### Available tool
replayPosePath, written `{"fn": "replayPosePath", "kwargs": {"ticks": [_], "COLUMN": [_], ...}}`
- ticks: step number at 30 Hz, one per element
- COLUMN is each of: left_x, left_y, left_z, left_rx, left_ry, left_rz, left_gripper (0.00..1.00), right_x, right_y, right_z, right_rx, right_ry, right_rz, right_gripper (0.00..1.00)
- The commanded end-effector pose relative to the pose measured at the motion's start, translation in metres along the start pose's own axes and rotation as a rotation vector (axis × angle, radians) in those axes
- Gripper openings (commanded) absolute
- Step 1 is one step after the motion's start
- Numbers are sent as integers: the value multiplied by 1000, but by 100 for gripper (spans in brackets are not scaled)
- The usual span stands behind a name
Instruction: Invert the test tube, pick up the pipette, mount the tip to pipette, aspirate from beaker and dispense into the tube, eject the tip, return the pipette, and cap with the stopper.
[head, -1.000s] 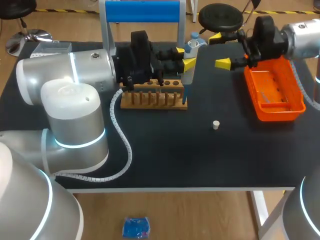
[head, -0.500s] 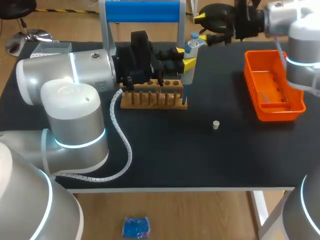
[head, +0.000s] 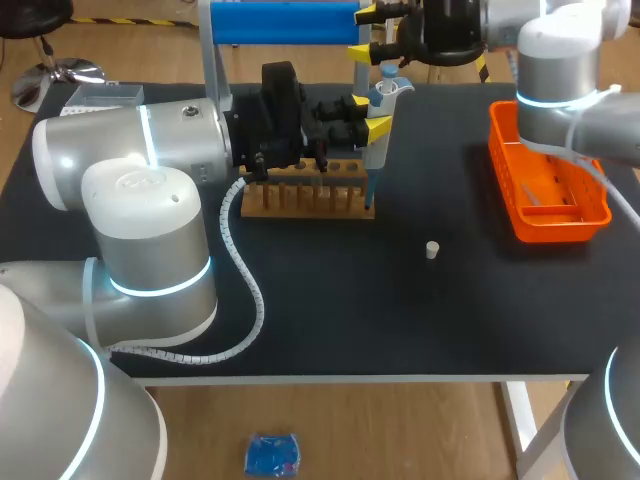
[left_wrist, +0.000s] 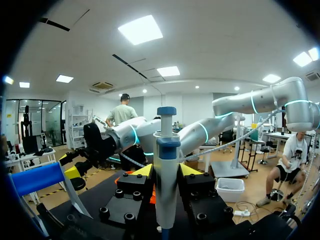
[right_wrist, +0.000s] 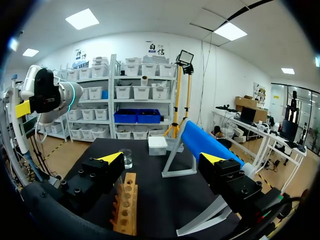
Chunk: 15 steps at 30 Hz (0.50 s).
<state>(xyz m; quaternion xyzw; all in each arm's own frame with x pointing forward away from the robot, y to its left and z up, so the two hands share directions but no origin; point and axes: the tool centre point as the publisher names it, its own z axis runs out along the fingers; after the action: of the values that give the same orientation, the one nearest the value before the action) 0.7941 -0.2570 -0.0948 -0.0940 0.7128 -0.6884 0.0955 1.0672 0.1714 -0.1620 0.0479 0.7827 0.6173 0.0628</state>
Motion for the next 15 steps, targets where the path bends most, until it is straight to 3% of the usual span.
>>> {"fn": "replayPosePath", "kwargs": {"ticks": [1, 15], "left_x": [1, 1], "left_y": [1, 1], "left_z": [1, 1], "left_rx": [6, 6], "left_ry": [-6, -6], "left_rz": [0, 0], "left_gripper": [0, 0], "right_x": [-10, -10], "right_y": [-2, -4], "right_z": [6, 3], "right_rx": [4, 10], "right_ry": [6, -3], "right_rz": [2, 4], "right_gripper": [100, 100]}}
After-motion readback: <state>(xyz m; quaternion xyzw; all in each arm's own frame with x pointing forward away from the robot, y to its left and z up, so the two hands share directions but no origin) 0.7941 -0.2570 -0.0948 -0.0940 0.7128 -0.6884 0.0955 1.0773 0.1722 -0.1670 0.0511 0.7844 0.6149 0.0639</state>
